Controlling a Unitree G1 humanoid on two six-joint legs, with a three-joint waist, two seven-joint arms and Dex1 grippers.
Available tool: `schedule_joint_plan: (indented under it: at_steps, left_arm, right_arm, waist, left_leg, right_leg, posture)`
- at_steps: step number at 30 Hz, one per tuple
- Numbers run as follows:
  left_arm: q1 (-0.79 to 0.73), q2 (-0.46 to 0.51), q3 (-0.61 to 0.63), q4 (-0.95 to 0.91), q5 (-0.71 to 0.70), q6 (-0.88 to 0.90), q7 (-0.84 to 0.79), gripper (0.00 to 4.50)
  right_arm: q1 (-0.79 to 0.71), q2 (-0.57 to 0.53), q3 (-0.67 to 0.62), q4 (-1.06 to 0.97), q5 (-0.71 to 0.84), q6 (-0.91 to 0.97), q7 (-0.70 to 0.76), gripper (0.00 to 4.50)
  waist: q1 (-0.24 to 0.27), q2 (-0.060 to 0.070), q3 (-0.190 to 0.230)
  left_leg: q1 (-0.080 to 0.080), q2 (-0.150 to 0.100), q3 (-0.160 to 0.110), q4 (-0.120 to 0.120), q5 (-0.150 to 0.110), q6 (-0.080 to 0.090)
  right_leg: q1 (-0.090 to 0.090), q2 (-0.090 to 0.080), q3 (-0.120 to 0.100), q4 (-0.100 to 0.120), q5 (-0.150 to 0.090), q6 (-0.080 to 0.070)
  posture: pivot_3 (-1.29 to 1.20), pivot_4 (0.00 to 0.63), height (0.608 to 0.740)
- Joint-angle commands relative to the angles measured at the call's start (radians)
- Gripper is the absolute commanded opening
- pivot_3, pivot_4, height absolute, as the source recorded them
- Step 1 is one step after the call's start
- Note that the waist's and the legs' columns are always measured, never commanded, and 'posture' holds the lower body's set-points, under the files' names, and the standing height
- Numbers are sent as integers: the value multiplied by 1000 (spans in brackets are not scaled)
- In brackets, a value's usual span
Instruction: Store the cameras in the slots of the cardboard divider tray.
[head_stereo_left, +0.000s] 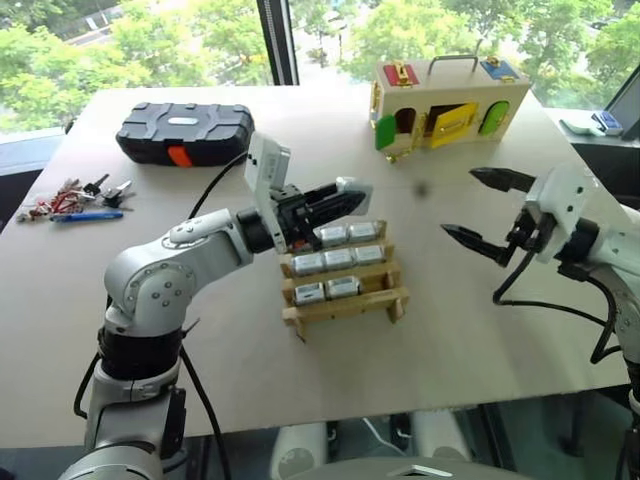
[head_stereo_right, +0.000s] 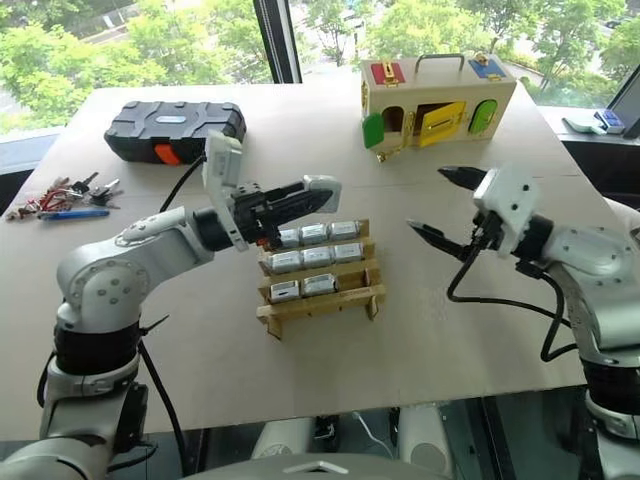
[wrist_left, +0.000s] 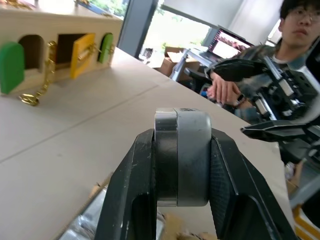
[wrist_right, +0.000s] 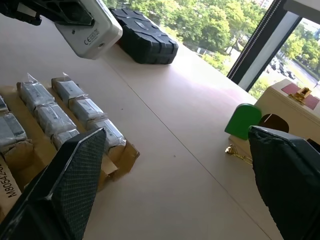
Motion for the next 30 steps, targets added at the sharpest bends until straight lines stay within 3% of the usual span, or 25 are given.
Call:
schedule_joint_plan:
  at_steps: [1, 11, 23, 30]
  left_arm:
    - [5, -9, 24, -38, 18, -22, 12, 737]
    - [28, 84, -20, 4, 51, -2, -193, 737]
    - [-129, 213, -215, 132, 200, 25, -543, 737]
    - [-210, 175, -304, 200, 300, 11, -627, 737]
  right_arm:
    - [11, -9, -69, -37, 36, 9, -28, 4500]
    - [102, -76, -125, -45, 124, 1, 71, 4500]
    - [167, -135, -88, -44, 146, -112, 294, 4500]
    - [104, -126, -28, -1, 115, -139, 322, 4500]
  waist:
    - [1, 0, 0]
    - [11, 0, 0]
    - [12, 0, 1]
    - [12, -1, 1]
  left_leg:
    - [0, 0, 0, 0, 0, 0]
    - [0, 0, 0, 0, 0, 1]
    - [-1, 0, -1, 0, -1, 1]
    - [-1, 0, -1, 0, 0, 2]
  right_leg:
    - [0, 0, 0, 0, 0, 0]
    - [0, 1, 0, -1, 0, 0]
    - [0, 1, -1, -2, -2, 3]
    - [0, 1, -1, -2, -2, 3]
  posture:
    - [0, 150, 740]
    - [0, 150, 740]
    - [0, 150, 740]
    - [0, 150, 740]
